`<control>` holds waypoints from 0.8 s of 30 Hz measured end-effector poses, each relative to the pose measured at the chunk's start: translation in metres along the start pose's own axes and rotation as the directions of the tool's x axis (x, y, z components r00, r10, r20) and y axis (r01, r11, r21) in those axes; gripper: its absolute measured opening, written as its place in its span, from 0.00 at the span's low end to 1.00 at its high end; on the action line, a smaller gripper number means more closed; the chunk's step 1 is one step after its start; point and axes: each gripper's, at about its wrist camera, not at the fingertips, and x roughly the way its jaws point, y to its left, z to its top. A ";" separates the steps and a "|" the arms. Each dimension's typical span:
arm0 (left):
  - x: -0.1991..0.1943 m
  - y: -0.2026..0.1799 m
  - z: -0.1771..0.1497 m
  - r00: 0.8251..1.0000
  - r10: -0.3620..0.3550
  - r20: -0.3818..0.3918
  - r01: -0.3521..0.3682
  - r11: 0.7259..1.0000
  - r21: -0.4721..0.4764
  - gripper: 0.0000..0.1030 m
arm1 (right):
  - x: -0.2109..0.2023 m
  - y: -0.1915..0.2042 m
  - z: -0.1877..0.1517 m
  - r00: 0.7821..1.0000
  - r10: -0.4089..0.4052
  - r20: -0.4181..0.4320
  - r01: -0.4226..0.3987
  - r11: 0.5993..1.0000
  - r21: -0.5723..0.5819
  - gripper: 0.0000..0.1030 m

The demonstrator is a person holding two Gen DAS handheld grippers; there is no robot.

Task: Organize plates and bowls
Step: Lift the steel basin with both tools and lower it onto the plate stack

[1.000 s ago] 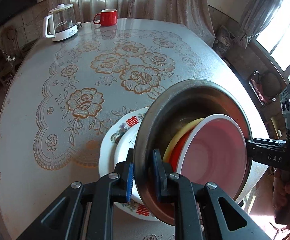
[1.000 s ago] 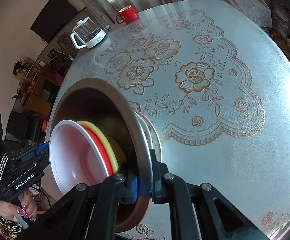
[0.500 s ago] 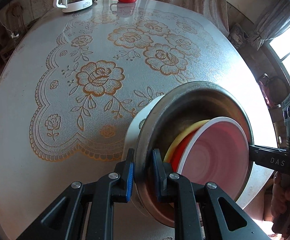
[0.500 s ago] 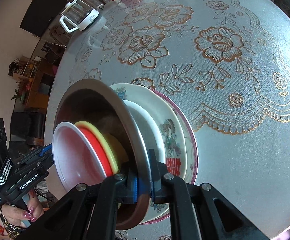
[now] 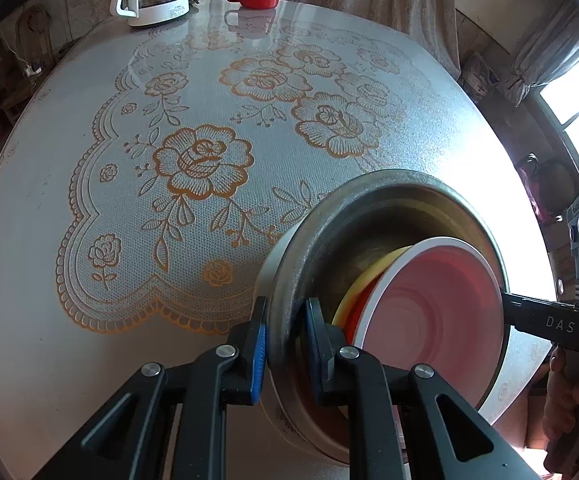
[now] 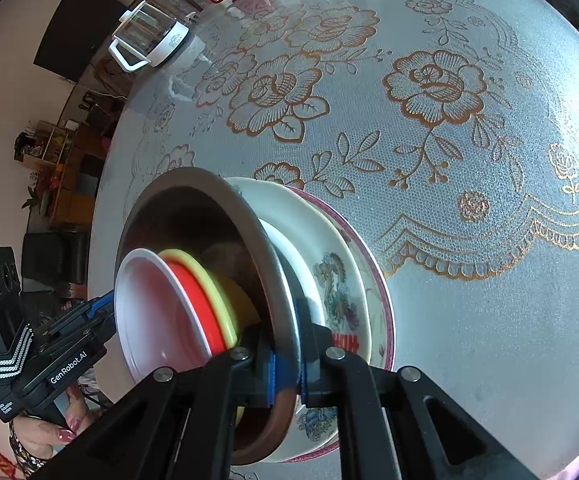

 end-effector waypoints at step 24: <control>-0.012 -0.001 -0.019 1.000 -0.007 0.019 0.008 1.000 -0.008 0.19 | -0.011 -0.003 -0.029 0.998 0.017 0.056 -0.022 0.996 0.091 0.10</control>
